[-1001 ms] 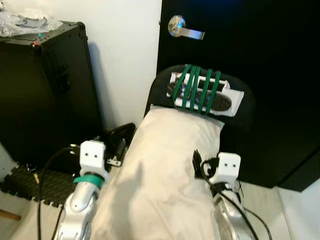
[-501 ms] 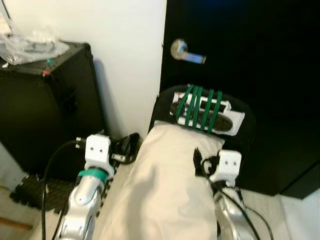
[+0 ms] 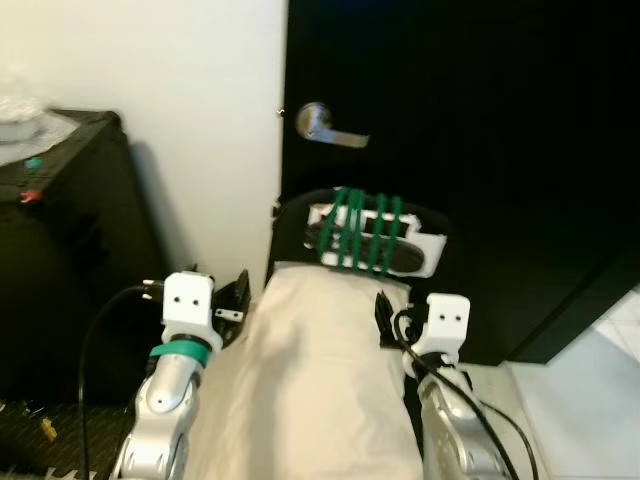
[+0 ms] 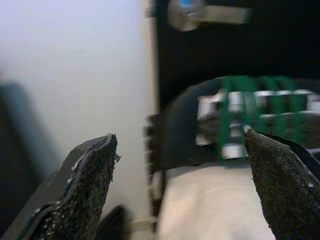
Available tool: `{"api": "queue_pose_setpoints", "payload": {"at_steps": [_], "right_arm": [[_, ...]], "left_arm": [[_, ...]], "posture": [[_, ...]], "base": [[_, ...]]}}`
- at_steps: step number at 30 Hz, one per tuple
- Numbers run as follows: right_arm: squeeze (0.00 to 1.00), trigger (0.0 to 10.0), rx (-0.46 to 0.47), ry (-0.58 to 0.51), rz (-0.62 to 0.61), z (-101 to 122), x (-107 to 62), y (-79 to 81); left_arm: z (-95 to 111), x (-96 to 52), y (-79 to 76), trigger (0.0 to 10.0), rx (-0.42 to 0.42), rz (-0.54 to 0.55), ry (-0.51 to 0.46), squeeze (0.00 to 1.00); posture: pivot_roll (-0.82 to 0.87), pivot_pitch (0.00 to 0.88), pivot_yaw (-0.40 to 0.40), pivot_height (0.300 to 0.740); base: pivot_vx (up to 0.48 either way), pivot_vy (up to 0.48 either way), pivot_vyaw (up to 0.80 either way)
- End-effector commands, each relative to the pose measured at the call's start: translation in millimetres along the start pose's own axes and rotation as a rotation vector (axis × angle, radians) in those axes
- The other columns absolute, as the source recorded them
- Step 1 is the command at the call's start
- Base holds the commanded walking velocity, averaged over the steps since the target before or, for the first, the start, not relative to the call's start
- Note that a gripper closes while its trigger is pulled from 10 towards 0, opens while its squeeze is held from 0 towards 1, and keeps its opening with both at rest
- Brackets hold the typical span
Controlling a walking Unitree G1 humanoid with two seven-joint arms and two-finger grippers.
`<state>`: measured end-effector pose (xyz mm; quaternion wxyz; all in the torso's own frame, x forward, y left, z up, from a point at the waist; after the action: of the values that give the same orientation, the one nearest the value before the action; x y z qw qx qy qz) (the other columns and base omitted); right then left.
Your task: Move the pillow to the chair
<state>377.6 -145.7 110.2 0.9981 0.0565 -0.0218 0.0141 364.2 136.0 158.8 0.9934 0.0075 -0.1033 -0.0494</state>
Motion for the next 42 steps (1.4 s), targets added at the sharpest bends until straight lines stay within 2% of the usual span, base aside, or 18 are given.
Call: {"api": "queue_pose_setpoints", "payload": {"at_steps": [1,5,7,9,13,18,21,24,30,34,35,39,42], "right_arm": [[0.0,10.0,0.025,0.031,0.017,-8.6,-1.7,7.1],[0.0,10.0,0.068,0.027,0.029,-7.2,-0.6,12.0],[0.0,10.0,0.063,0.029,0.029,-7.4,-0.1,12.3],[0.0,10.0,0.018,0.024,0.046,-8.3,1.3,15.7],[0.0,10.0,0.024,0.01,0.077,-5.6,1.8,19.5],[0.0,10.0,0.201,0.046,0.085,-10.3,0.7,23.3],[0.0,10.0,0.207,0.054,0.089,-11.5,0.0,24.4],[0.0,10.0,0.098,0.068,0.087,-15.5,-2.4,23.4],[0.0,10.0,0.046,0.037,0.078,-13.3,-4.1,19.1],[0.0,10.0,0.057,0.042,0.093,-14.6,-5.2,21.3],[0.0,10.0,0.036,0.044,0.099,-15.6,-5.6,22.1],[0.0,10.0,-0.034,0.111,0.122,-30.9,-7.3,25.8],[0.0,10.0,-0.046,0.114,0.119,-31.9,-7.3,25.2]], "left_arm": [[-11.7,-6.4,12.0,10.0,-0.011,0.04,0.042,0.0],[-9.7,-3.5,14.6,10.0,-0.027,0.061,0.033,0.0],[-9.2,-2.7,14.8,10.0,-0.022,0.064,0.03,0.0],[-10.5,-3.1,18.8,10.0,-0.011,0.092,0.035,0.0],[-10.7,-4.7,20.4,10.0,-0.009,0.102,0.037,0.0],[-13.5,-9.7,23.3,10.0,0.007,0.099,0.049,0.0],[-15.6,-10.6,22.8,10.0,0.01,0.092,0.057,0.0],[-20.4,-13.0,18.5,10.0,-0.003,0.078,0.077,0.0],[-21.4,-11.6,11.6,10.0,-0.003,0.059,0.079,0.0],[-21.0,-11.0,11.4,10.0,0.007,0.059,0.077,0.0],[-21.2,-10.3,10.4,10.0,0.01,0.056,0.078,0.0],[-26.8,-8.7,5.2,10.0,0.016,0.027,0.104,0.0],[-27.3,-8.6,4.1,10.0,0.023,0.021,0.102,0.0]], "posture": [[-0.04,0.0,0.015,0.74],[-0.03,0.0,-0.007,0.74],[-0.03,0.0,-0.007,0.74],[-0.02,0.0,-0.004,0.74],[-0.02,0.0,-0.004,0.74],[-0.01,0.016,-0.008,0.74],[-0.01,0.017,-0.002,0.74],[-0.01,0.018,0.001,0.74],[-0.02,0.01,0.002,0.74],[-0.02,0.004,0.002,0.74],[-0.02,0.0,0.0,0.74],[-0.02,0.0,0.002,0.74],[-0.03,0.0,0.004,0.74]], "base": [[0.0,0.0,0.0],[0.0,0.0,0.0],[0.0,0.0,0.0],[0.0,0.0,0.0],[0.0,0.0,0.0],[0.0,0.0,0.0],[0.0,0.0,0.0],[0.0,0.0,0.0],[0.0,0.0,0.0],[0.0,0.0,0.0],[0.0,0.0,0.0],[0.0,0.0,0.0],[0.0,0.0,0.0]]}}
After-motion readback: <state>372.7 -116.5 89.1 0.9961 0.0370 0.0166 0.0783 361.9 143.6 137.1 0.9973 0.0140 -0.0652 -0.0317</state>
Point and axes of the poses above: a point about 5 cm out from each wrist's last joint towards the gripper, its own x axis pointing out of the wrist towards the gripper, its own z axis along the axis of the wrist's last joint, y = z × x, the point moved 6 cm from there along x, pointing out of the wrist towards the gripper, and after that the axes turned 1 degree about -x, right-handed, at the moved point
